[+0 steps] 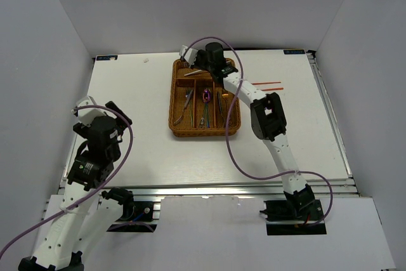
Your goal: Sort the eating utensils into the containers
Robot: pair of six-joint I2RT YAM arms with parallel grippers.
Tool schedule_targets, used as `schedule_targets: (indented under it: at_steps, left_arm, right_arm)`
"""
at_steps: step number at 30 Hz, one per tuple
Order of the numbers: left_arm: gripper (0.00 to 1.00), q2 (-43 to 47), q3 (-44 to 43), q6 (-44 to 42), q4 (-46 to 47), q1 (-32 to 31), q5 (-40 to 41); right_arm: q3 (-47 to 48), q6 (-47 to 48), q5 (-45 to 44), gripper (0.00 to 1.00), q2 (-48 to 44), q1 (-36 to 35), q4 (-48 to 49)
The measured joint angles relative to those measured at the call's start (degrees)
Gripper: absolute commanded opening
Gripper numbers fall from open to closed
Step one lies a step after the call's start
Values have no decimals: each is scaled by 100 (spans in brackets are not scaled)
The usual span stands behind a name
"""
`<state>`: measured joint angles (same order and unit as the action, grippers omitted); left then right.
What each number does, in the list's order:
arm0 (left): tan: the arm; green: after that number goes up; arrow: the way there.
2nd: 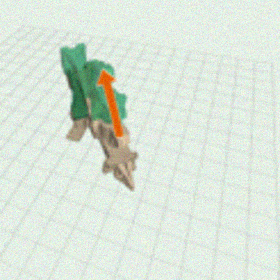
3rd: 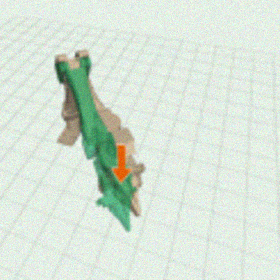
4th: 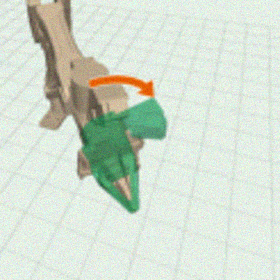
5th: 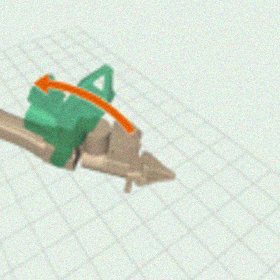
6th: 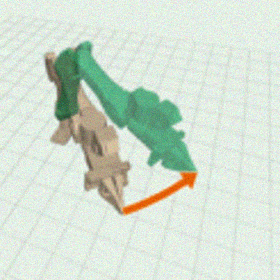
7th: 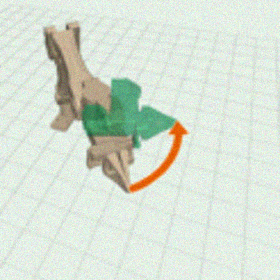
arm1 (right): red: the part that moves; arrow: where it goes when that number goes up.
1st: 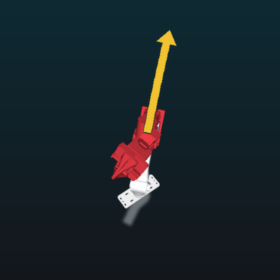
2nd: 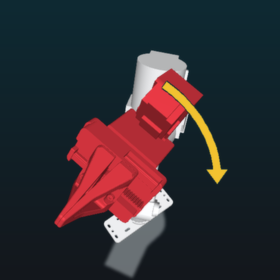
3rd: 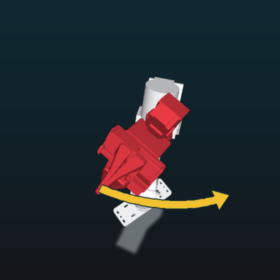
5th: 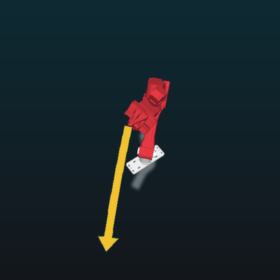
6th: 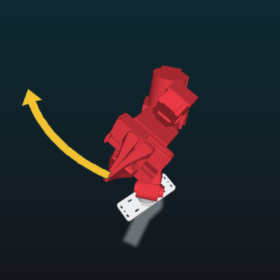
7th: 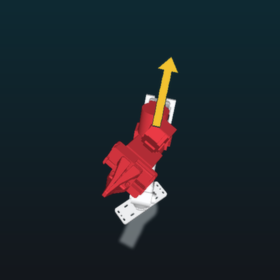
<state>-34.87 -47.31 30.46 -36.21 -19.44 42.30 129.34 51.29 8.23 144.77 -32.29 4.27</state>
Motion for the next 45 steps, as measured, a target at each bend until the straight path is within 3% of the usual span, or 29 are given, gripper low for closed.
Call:
schedule_targets:
  at_steps: [2, 8, 11, 12, 13, 14, 19, 22, 25, 29, 32, 36, 41, 45]
  left_arm:
    - [98, 9, 0, -4, 31, 0, -31]
    - [98, 17, 0, -7, 63, 0, -94]
    - [98, 20, 0, -9, 63, 0, -98]
    - [98, 22, 0, -11, 63, 0, -101]
    - [98, 22, 0, -15, 66, 0, -101]
    - [98, 22, 0, -22, 66, 0, -101]
    - [98, 22, 0, -42, 66, 0, -103]
    - [98, 24, 2, -46, 66, 0, -103]
    - [98, 48, 0, -48, 66, 0, -103]
    - [98, 68, 0, -48, 68, 0, -107]
    - [98, 63, 0, -50, 70, 0, -122]
    - [98, 28, 2, -50, 68, 0, -122]
    - [98, -81, 2, -50, 68, 0, -125]
    - [98, -249, 2, -50, 66, 0, -122]
  right_arm:
    - [0, 46, 92, 0, 94, 52, 76]
    - [-168, 87, 378, 32, 122, 155, 404]
    - [-271, 120, 503, 34, 103, 153, 450]
    - [-326, 122, 546, 43, 85, 153, 463]
    - [-407, 107, 597, 59, 57, 151, 476]
    - [-516, 79, 640, 89, 13, 146, 490]
    - [-756, -317, 616, 89, -179, 136, 514]
    - [-723, -1467, -304, 89, -365, 140, 675]
    - [-245, -3082, -901, 89, -551, 365, 175]
    - [-684, -5071, -1014, 89, -1545, 1235, -466]
    - [-1370, -5969, -1303, 89, -2459, 2138, -911]
    - [-1569, -6282, -1414, 89, -2830, 2817, -1421]
    - [-1532, -6116, -1373, 89, -2538, 2490, -2103]
    - [-789, -6151, -1816, 89, -1735, 2218, -2863]
